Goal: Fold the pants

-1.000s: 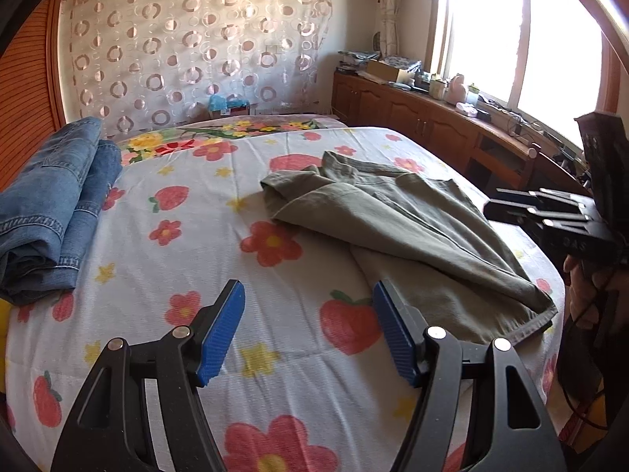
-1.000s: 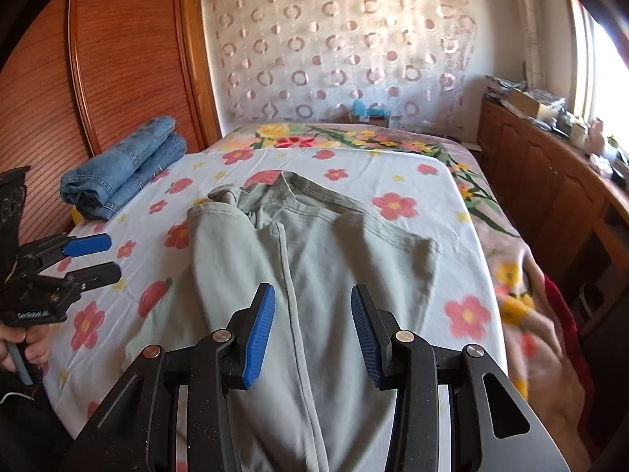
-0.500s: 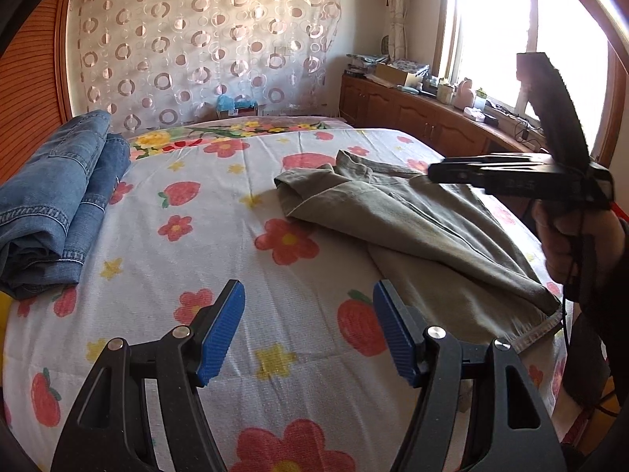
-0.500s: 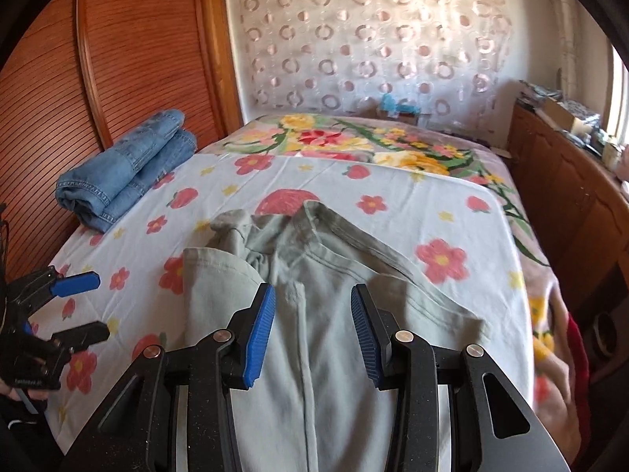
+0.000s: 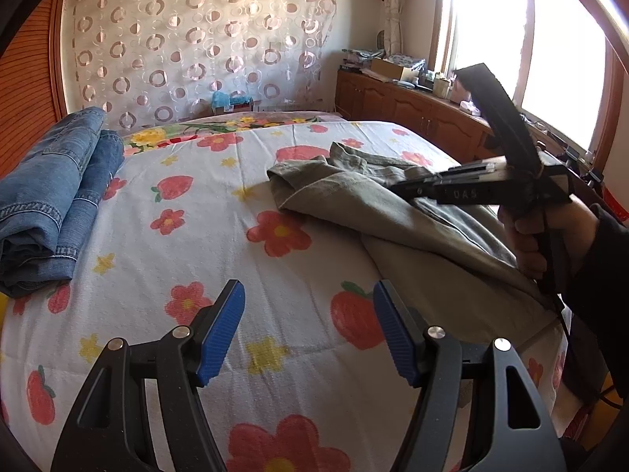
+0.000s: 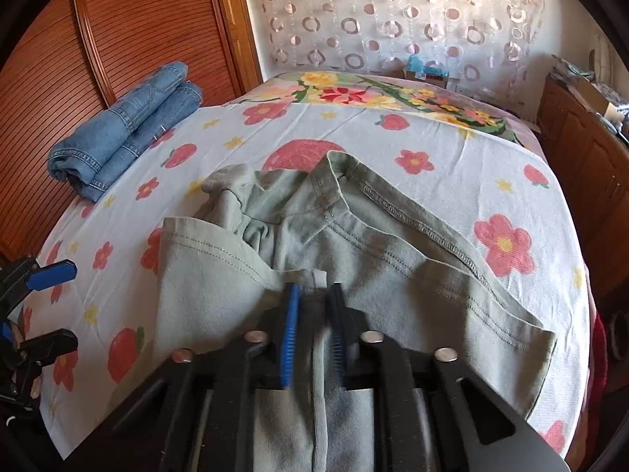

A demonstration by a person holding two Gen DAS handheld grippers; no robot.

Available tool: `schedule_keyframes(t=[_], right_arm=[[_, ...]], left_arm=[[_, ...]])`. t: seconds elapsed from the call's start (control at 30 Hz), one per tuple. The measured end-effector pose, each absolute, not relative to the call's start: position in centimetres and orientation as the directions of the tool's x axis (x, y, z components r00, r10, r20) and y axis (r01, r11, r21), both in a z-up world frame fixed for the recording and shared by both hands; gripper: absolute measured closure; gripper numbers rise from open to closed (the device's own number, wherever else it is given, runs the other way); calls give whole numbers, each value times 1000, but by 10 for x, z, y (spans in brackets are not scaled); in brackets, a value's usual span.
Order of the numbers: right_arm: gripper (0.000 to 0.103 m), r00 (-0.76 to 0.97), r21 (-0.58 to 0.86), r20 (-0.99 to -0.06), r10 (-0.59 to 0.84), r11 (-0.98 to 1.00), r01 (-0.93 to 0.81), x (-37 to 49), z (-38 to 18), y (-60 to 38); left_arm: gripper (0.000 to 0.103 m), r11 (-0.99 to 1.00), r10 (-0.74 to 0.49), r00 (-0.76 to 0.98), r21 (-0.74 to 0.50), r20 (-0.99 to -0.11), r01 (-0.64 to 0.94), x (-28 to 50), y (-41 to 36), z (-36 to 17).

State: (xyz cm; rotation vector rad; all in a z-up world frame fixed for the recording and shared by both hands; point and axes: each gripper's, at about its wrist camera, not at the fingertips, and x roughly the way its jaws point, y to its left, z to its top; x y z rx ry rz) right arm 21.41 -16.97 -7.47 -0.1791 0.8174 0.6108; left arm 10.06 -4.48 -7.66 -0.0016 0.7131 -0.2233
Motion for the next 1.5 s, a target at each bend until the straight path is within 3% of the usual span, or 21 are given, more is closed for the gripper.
schedule_keyframes(t=[0.3,0.77,1.27,1.5], right_arm=[[98,656,66,-598,460,845,-531,207,-35,-197],[98,673,5,-665,322,904,-427,225,-60,-221],[98,770,11,-585,253,952,-305,210,-48,-250],[98,751,-13,-632,191,966,-257,216,-64,-240]], left_arm=[[34,973,-215,727,-76,-652,219,97,-52,-76],[34,967,-223,699,-66,-679,245,96,-63,-84],[34,967,-223,699,-61,-680,249,95,-66,-84],[34,967,-223,699,-61,-680,248,95,-66,-84]])
